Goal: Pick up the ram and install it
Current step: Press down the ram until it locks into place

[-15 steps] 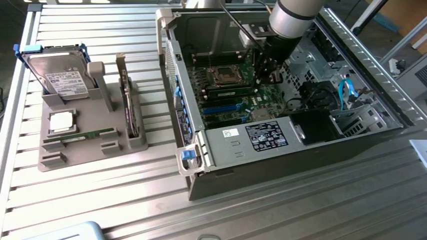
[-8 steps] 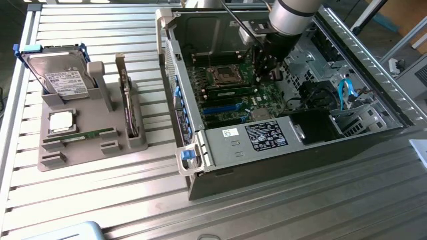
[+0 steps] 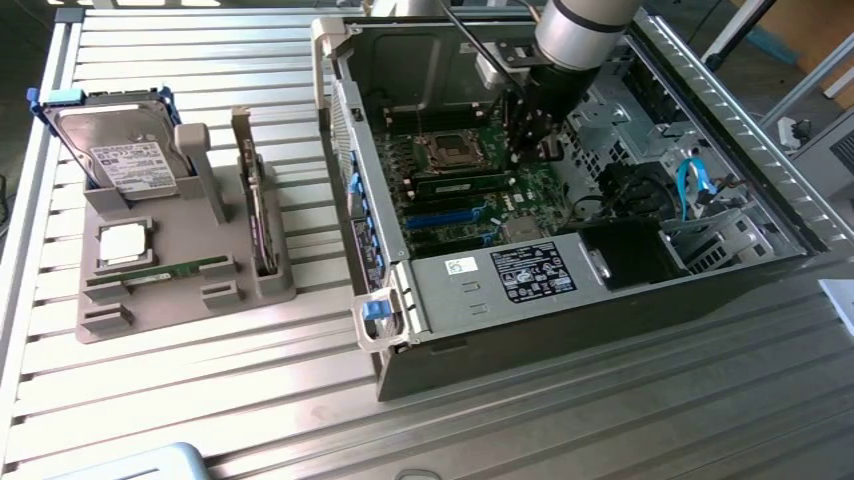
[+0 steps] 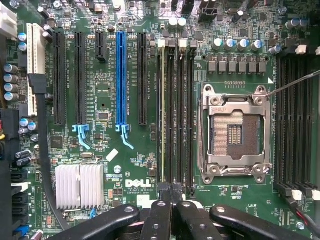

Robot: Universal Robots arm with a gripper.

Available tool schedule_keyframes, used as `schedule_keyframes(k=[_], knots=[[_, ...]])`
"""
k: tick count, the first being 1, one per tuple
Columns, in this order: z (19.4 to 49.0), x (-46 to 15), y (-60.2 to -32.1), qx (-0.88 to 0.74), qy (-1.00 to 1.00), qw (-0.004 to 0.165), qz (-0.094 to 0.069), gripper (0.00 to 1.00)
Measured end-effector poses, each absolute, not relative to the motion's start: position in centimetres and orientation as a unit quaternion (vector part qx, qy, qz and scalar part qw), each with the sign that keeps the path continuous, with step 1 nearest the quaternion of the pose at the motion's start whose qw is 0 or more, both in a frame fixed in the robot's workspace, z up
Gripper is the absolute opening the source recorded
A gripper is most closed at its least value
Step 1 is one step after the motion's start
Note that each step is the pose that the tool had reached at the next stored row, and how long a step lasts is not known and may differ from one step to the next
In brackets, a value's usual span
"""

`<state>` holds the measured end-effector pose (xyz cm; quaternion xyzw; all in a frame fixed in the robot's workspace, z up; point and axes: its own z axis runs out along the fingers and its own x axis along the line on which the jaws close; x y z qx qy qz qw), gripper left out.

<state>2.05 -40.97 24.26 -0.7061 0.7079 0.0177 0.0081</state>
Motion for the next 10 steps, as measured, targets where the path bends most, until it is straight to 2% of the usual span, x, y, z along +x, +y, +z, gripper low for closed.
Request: schedule_keyframes(k=[10], knots=[[24.06, 2.04, -40.97, -0.706, 0.708, 0.008, 0.017, 0.1]])
